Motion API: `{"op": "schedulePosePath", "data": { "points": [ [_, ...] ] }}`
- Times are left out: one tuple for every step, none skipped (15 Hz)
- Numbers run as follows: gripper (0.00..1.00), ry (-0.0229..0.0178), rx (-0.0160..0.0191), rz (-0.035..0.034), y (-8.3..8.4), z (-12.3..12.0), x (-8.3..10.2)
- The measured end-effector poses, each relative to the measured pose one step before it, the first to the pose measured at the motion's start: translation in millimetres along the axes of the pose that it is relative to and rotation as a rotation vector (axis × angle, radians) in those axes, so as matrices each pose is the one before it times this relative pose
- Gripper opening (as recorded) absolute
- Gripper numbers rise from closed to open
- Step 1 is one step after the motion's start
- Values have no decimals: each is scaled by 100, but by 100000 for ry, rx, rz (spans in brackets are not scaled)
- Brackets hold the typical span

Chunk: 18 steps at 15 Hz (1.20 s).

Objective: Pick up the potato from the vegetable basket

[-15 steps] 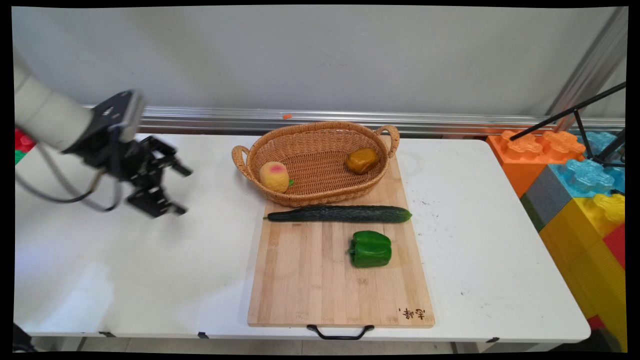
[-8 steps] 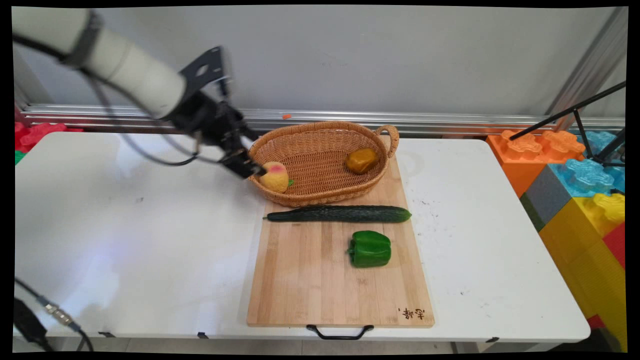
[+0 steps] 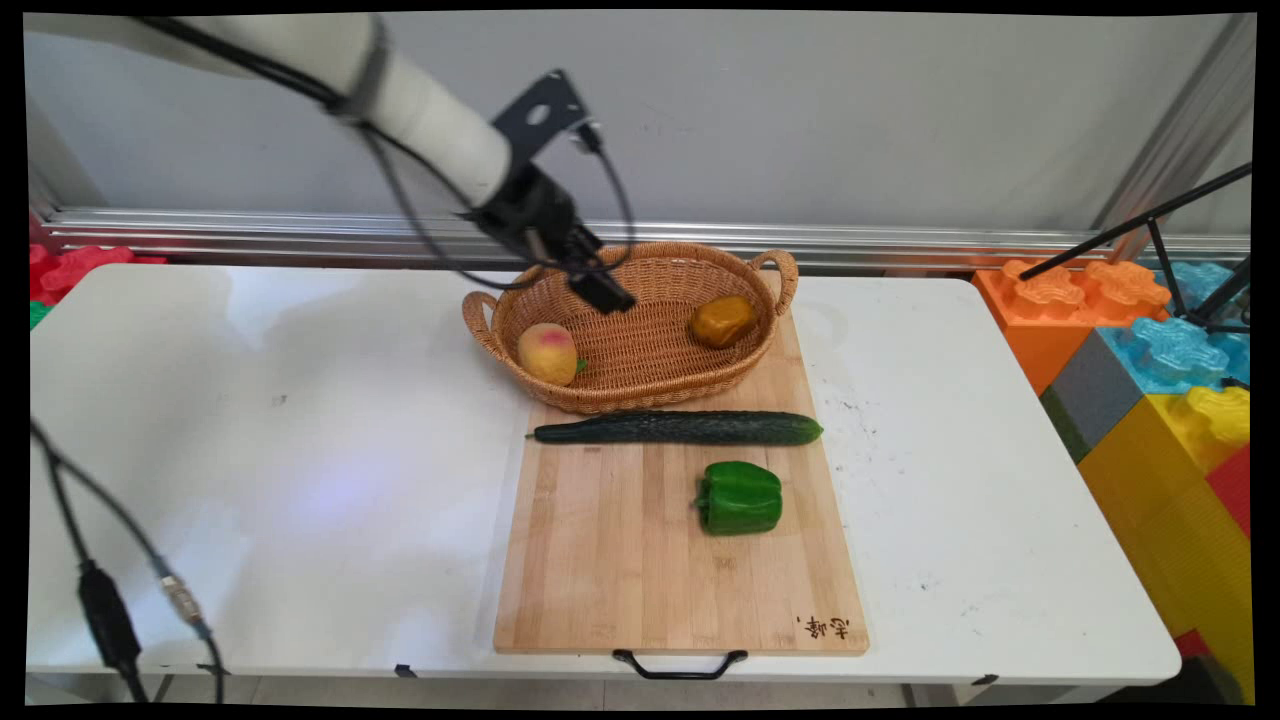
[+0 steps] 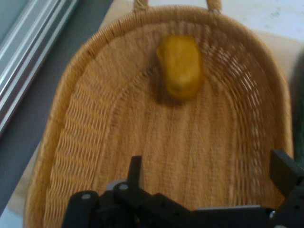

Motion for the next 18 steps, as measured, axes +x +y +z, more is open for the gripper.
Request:
{"op": "schedulePosePath", "data": {
  "points": [
    [100,171,125,-1106,-101,915,516],
    [100,189,53,-1355,-110,1113,589],
    [100,39,-284,-1934,-80,1835,789],
    [100,-170,-164,-1276,-65,1595,555],
    [100,-228,-138,-831,-34,1327,420],
    [100,-341,-7,-774,-60,1493,404],
    [100,-298,-49,-578,-41,1371,330],
    [100,-325,-121,-499,-23,1296,278],
    [100,-248,-231,-357,6,1087,242],
    [100,-293,-141,-116,14,1122,226],
    [100,-259,-166,-50,27,932,187],
    [100,-320,-138,-105,21,983,142],
    [100,-237,-162,-27,43,915,146],
    [100,-185,-115,26,27,613,100],
    [100,-90,-64,-12,15,452,57],
    [100,-131,-105,-17,20,420,43],
    [100,-140,-96,55,26,663,76],
    [100,-128,-77,85,24,517,62]
  ]
}}
